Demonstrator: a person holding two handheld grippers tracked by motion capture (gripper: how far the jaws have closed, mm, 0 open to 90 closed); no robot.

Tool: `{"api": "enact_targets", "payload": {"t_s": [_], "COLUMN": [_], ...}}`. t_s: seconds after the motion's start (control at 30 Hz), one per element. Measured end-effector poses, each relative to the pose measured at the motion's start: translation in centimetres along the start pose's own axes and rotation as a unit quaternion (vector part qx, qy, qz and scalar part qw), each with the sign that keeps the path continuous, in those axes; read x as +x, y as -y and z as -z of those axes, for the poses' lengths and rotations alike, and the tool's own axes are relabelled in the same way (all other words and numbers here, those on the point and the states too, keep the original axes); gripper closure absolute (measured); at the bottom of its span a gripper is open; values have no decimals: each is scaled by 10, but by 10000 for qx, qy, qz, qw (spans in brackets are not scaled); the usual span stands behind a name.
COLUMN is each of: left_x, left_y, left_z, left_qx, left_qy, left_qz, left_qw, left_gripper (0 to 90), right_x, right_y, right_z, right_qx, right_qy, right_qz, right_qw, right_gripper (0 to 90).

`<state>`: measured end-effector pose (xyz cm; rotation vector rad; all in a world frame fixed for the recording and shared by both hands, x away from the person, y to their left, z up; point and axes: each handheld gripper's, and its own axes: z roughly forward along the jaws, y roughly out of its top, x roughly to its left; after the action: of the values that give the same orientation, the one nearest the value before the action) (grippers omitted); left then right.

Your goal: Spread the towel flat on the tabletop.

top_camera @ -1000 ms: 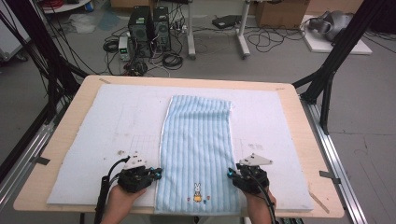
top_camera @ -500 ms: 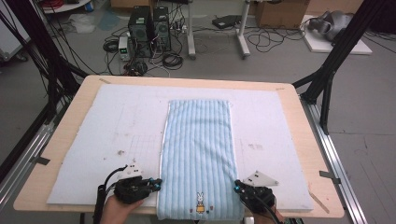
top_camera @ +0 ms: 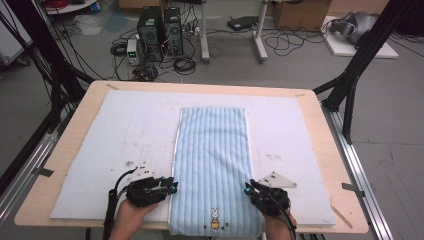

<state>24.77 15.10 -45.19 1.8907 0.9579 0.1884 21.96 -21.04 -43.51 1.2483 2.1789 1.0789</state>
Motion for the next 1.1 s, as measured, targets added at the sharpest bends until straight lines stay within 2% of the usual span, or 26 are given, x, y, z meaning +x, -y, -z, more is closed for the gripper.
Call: {"api": "enact_targets", "payload": {"t_s": [0.07, 0.13, 0.17, 0.2, 0.3, 0.4, 0.5, 0.53, 0.57, 0.63, 0.7, 0.77, 0.83, 0.87, 0.93, 1.0, 1.03, 1.1], "left_x": [-2, -6, -9, -9, -6, -5, 1, 2, 4, 9, 16, 23, 29, 32, 37, 41, 45, 50], "left_y": [-1, -1, 0, 0, 0, 1, 3, 3, 3, 2, -1, -5, -10, -13, -17, -20, -22, -25], "left_z": [-6, -7, -7, -6, -4, 0, 5, 7, 7, 10, 13, 16, 19, 20, 22, 23, 23, 24], "left_qx": [204, 318, 336, 361, 429, 463, 469, 431, 399, 262, -46, -370, -705, -849, -1077, -1297, -1376, -1431], "left_qy": [-67, -122, -200, -260, -200, -169, -29, -13, 9, 26, 4, -72, -98, -91, -155, -228, -280, -296], "left_qz": [-112, -303, -390, -446, -342, -354, -286, -231, -213, -204, -130, -78, -18, 9, -64, -36, -4, -6], "left_qw": [9997, 9990, 9985, 9980, 9983, 9982, 9985, 9988, 9990, 9994, 9999, 9993, 9975, 9963, 9940, 9913, 9901, 9893], "left_gripper": [740, 808, 848, 871, 892, 894, 895, 881, 822, 741, 662, 582, 497, 472, 442, 390, 357, 298], "right_x": [5, 10, 11, 12, 11, 14, 12, 11, 9, 2, -6, -14, -20, -21, -21, -23, -22, -22], "right_y": [-4, -4, -2, -2, -1, 2, 1, 1, 0, -3, -6, -9, -12, -12, -10, -7, -6, -5], "right_z": [-9, -18, -21, -20, -18, -15, -13, -13, -12, -10, -11, -13, -16, -19, -26, -24, -23, -21], "right_qx": [102, 358, 446, 422, 468, 485, 476, 419, 332, 162, 93, 62, 112, 207, 498, 433, 416, 433], "right_qy": [-254, -247, -236, -236, -436, -578, -642, -632, -629, -514, -310, -88, 54, 67, 135, 62, 71, 48], "right_qz": [67, 185, 167, 154, 144, 228, 274, 266, 222, 133, 85, 59, 93, 154, 348, 307, 367, 507], "right_qw": [9996, 9989, 9986, 9987, 9978, 9969, 9964, 9968, 9972, 9985, 9994, 9999, 9999, 9996, 9981, 9986, 9984, 9978], "right_gripper": [751, 734, 732, 730, 725, 700, 664, 653, 641, 629, 635, 658, 696, 711, 746, 760, 769, 758]}}
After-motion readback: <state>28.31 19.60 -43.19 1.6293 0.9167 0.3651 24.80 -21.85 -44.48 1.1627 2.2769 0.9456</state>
